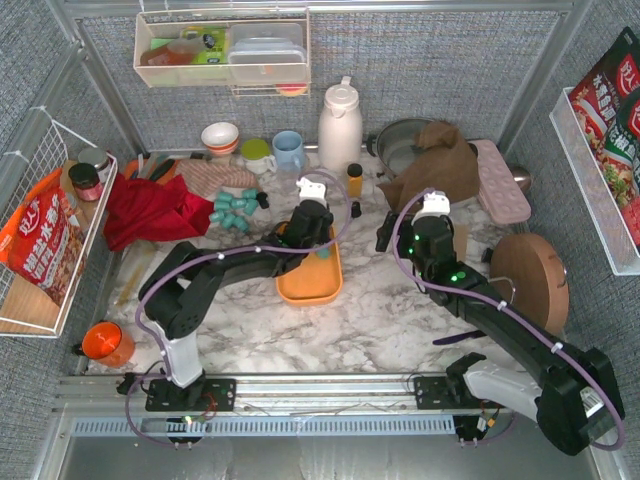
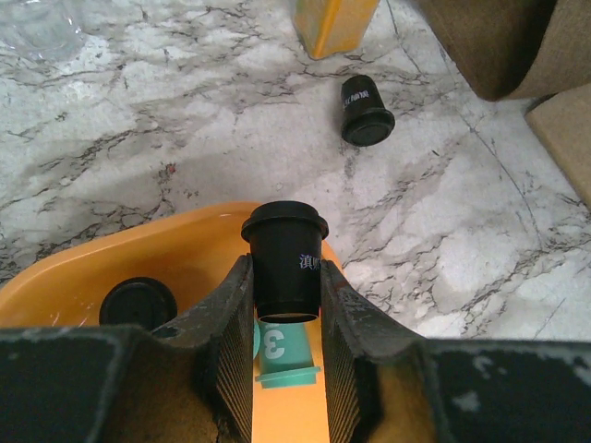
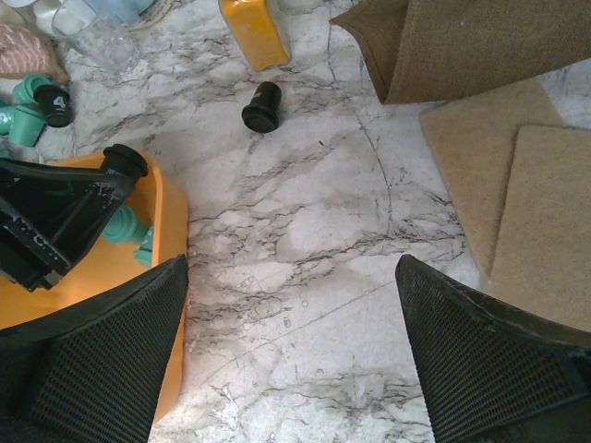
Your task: Mix the coffee capsules in the storage basket
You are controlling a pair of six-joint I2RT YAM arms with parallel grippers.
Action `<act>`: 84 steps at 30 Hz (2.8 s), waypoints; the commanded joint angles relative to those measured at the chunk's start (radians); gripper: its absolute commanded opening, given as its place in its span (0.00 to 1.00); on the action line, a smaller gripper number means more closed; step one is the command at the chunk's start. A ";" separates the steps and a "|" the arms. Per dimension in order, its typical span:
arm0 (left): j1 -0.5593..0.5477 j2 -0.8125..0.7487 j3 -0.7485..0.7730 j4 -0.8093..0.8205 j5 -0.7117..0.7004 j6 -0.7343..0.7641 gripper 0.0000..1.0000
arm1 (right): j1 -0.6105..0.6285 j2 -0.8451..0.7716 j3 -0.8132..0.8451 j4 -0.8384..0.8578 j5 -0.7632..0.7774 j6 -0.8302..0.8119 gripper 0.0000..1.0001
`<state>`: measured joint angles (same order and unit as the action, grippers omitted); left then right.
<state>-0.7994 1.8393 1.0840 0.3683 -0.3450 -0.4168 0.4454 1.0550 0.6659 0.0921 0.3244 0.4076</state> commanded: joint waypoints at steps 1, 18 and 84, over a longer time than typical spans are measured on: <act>0.007 0.023 0.031 -0.050 0.015 -0.031 0.34 | 0.002 0.008 0.016 0.000 -0.013 0.002 0.99; 0.014 -0.057 -0.018 -0.037 -0.028 -0.056 0.54 | 0.001 0.047 0.033 -0.009 -0.043 -0.001 0.99; 0.012 -1.048 -0.417 -0.262 -0.089 0.251 0.99 | -0.023 1.173 1.011 -0.354 0.055 0.082 0.48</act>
<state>-0.7887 0.7959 0.6651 0.0952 -0.4210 -0.1650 0.4248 2.2242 1.6627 -0.2249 0.3897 0.4725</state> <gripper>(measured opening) 0.992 0.482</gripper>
